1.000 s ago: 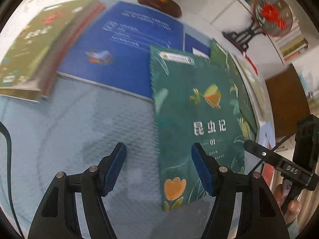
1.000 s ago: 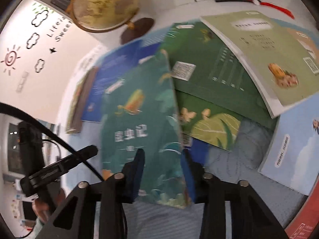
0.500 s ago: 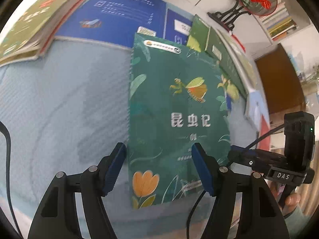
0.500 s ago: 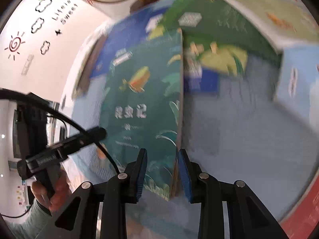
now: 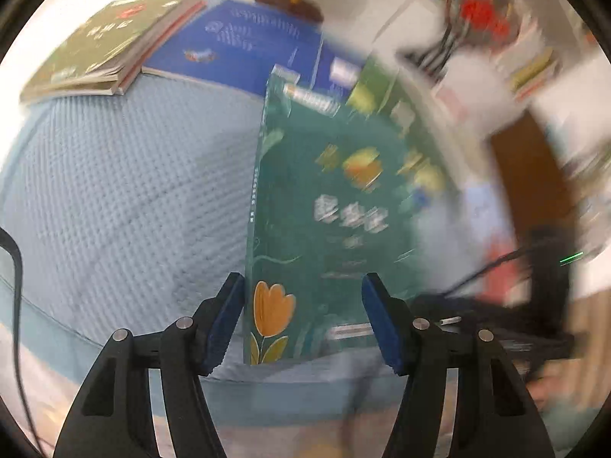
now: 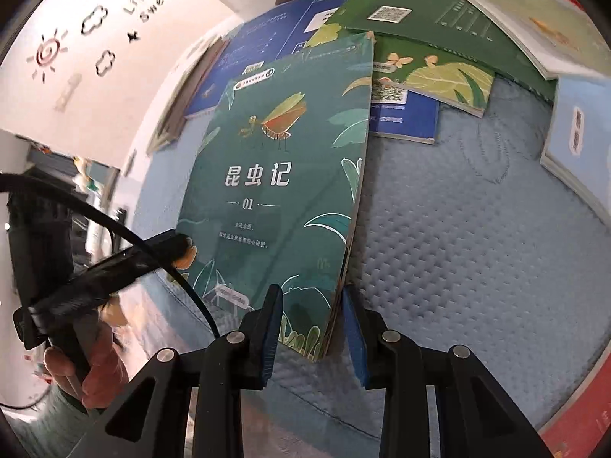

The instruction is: Organize books

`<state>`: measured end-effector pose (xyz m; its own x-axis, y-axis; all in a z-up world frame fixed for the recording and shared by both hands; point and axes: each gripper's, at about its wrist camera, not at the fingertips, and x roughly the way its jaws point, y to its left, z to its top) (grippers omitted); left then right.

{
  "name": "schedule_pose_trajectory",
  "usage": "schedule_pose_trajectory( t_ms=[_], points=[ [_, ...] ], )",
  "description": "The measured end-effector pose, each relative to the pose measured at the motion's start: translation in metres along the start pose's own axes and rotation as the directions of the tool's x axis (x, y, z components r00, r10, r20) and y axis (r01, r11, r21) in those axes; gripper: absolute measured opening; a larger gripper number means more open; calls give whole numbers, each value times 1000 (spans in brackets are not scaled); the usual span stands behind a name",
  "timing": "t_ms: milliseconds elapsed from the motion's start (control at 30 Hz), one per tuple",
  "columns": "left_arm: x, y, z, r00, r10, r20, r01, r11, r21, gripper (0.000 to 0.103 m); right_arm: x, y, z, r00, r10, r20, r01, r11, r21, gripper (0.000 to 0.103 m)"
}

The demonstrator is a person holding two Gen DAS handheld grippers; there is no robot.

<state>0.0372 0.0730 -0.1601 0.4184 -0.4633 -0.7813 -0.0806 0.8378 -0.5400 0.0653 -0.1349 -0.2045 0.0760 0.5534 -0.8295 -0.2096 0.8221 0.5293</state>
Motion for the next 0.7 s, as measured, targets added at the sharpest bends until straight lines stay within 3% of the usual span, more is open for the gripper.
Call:
schedule_pose_trajectory(
  t_ms=[67, 100, 167, 233, 300, 700],
  points=[
    [-14, 7, 1, 993, -117, 33, 119, 991, -63, 58, -2, -12, -1, 998, 67, 2, -67, 996, 57, 32],
    [-15, 10, 2, 990, -138, 37, 141, 987, -79, 56, -1, -19, -1, 995, 104, 1, -104, 991, 87, 32],
    [-11, 12, 2, 993, -117, 34, 119, 989, -90, 49, 0, -26, 0, 989, 146, 1, -145, 982, 117, 32],
    [0, 19, -1, 997, -76, 5, 77, 992, -96, 33, 1, -28, 1, 987, 159, -1, -157, 980, 125, 32],
    [10, 24, -6, 997, -78, -10, 76, 990, -120, 27, 2, -29, 0, 987, 163, 0, -162, 979, 126, 32],
    [15, 32, -17, 998, -67, -20, 63, 982, -179, 22, -11, -45, -3, 983, 185, 1, -184, 976, 120, 31]
  ],
)
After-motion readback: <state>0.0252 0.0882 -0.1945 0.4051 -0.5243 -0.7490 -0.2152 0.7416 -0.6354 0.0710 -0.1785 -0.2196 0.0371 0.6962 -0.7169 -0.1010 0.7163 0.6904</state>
